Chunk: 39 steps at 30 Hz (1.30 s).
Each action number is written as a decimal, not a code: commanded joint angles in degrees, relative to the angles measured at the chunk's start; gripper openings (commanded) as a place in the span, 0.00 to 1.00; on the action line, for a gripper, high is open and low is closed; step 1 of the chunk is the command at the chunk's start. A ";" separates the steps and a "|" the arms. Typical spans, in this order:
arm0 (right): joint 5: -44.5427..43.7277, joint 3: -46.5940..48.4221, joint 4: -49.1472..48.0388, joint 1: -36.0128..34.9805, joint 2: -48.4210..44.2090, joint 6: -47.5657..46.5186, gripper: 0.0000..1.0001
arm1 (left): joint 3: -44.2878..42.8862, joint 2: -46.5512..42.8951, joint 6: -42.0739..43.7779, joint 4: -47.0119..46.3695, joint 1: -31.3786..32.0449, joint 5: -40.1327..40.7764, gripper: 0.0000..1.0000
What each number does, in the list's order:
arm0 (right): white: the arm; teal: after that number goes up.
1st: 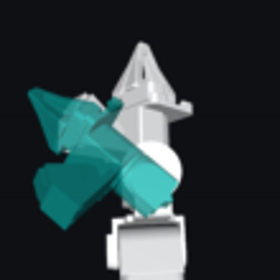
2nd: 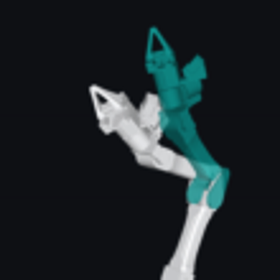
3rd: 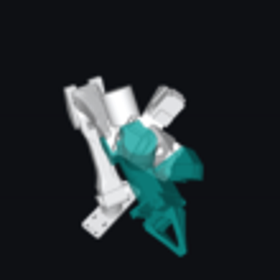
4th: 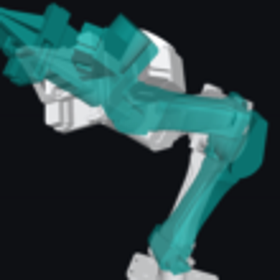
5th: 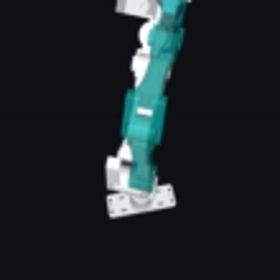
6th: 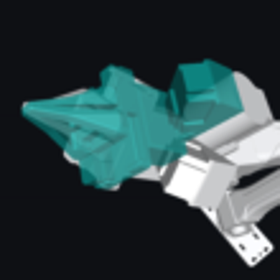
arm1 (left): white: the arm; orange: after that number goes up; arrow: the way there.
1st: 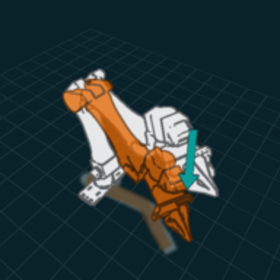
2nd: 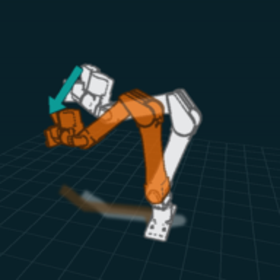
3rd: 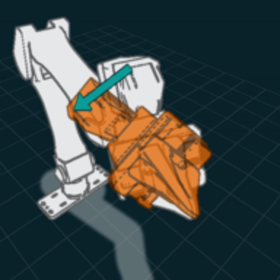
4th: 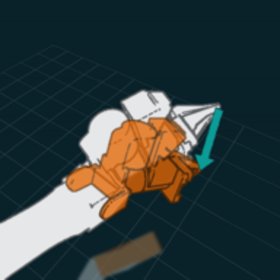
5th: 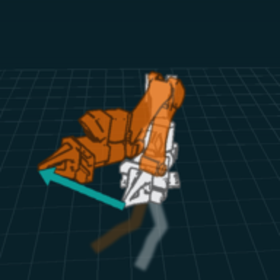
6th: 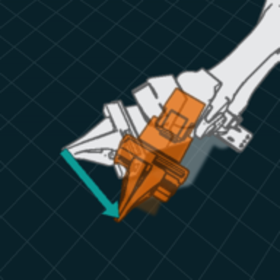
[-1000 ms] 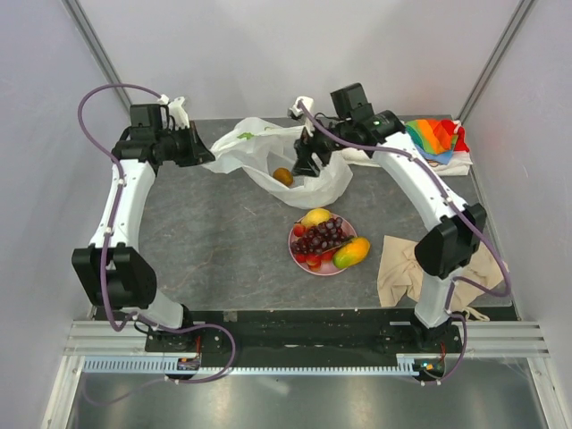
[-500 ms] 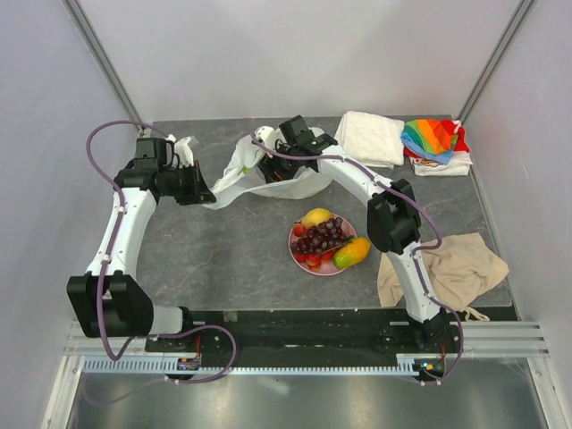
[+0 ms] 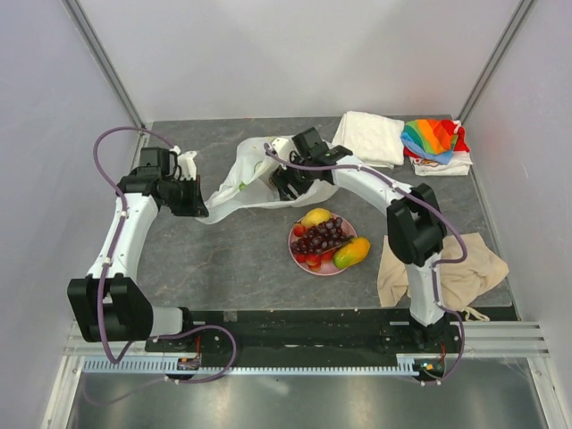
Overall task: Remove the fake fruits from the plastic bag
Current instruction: Take out the fake fruit from the plastic bag.
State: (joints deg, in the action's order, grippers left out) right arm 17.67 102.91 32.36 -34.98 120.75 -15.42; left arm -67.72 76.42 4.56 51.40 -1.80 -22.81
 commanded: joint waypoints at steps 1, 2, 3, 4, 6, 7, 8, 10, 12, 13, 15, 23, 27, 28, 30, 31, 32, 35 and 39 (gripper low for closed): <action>-0.36 -5.70 -6.77 -0.17 -8.33 -0.66 0.78 | 2.68 -1.80 5.46 1.87 0.05 2.42 0.01; -0.36 -5.62 -7.30 -0.17 -8.25 -0.66 0.78 | 3.12 -2.24 5.90 1.78 0.13 2.68 0.02; -0.79 -5.18 -8.35 -0.17 -7.20 -0.32 0.79 | 3.91 -2.59 6.34 1.43 0.13 3.29 0.02; -0.97 -3.70 -8.63 -0.17 -6.41 0.47 0.79 | 4.09 -2.59 6.86 0.56 0.13 3.56 0.02; -1.93 -1.59 -10.02 -0.17 -3.35 1.27 0.79 | 3.74 -2.42 7.39 -0.15 0.13 3.74 0.02; -2.37 0.51 -10.38 -0.17 -2.20 1.88 0.78 | 3.57 -2.33 7.48 -0.59 0.22 3.74 0.02; -2.73 1.58 -10.91 -0.17 -1.14 1.97 0.78 | 3.48 -2.24 7.57 -0.86 0.13 3.74 0.02; -4.21 4.73 -11.44 -0.26 2.55 2.06 0.78 | 3.83 -2.24 7.83 -1.21 0.13 3.82 0.02; -5.97 6.77 -11.44 -0.26 6.14 3.02 0.78 | 4.09 -2.24 7.92 -1.30 0.13 3.91 0.02; -7.46 8.08 -11.70 -0.09 7.12 3.38 0.79 | 4.18 -2.59 8.10 -1.30 0.22 3.82 0.01; -7.83 8.71 -13.10 -0.26 9.67 4.17 0.81 | 4.79 -2.77 8.10 -1.82 0.22 4.00 0.02; -9.06 16.52 -16.62 -0.53 19.43 6.36 0.85 | 6.81 -3.73 7.22 -2.35 0.57 3.21 0.02; -4.94 19.07 -19.43 -0.87 20.93 7.51 0.86 | 7.87 -3.65 6.78 -2.35 0.84 3.21 0.02; -4.14 19.25 -19.61 -0.96 21.11 8.38 0.86 | 7.96 -3.65 6.52 -2.61 1.01 3.21 0.02; -2.04 19.78 -20.23 -1.05 21.98 9.35 0.87 | 8.13 -3.30 6.17 -2.97 1.19 3.30 0.02; -2.03 19.87 -20.49 -1.31 22.25 9.96 0.87 | 8.05 -3.21 5.99 -3.06 1.10 3.21 0.02; -2.11 19.96 -20.58 -1.32 22.86 10.14 0.87 | 8.05 -3.12 5.90 -3.23 1.10 3.12 0.02; -2.99 21.27 -21.11 -1.93 24.62 11.55 0.87 | 7.78 -2.68 5.73 -3.41 1.10 3.21 0.02; -2.55 24.34 -22.51 -2.46 27.43 13.31 0.89 | 7.43 -2.51 5.73 -3.32 1.10 3.38 0.02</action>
State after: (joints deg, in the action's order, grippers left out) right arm 14.04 123.44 12.91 -36.56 144.81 -5.21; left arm -59.66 74.11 10.13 49.19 -0.84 -19.53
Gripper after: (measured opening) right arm 0.876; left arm 0.033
